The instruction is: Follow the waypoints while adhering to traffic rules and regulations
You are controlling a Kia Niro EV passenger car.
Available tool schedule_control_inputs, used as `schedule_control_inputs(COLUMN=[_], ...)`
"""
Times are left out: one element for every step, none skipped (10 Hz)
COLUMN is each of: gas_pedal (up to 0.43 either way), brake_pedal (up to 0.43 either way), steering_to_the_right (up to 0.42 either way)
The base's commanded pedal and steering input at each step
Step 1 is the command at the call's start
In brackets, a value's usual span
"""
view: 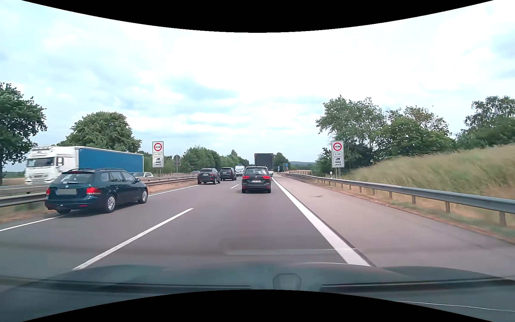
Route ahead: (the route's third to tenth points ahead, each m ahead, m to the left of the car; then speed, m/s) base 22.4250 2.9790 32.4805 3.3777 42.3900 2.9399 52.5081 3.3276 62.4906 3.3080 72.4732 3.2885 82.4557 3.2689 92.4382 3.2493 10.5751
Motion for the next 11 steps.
schedule_control_inputs(gas_pedal=[0.138, 0.138, 0.110, 0.098, 0.098, 0.098, 0.098, 0.087, 0.087, 0.087, 0.087], brake_pedal=[0.000, 0.000, 0.000, 0.000, 0.000, 0.000, 0.000, 0.000, 0.000, 0.000, 0.000], steering_to_the_right=[-0.002, -0.002, -0.002, -0.002, -0.002, -0.002, -0.003, -0.003, -0.003, -0.003, -0.003])
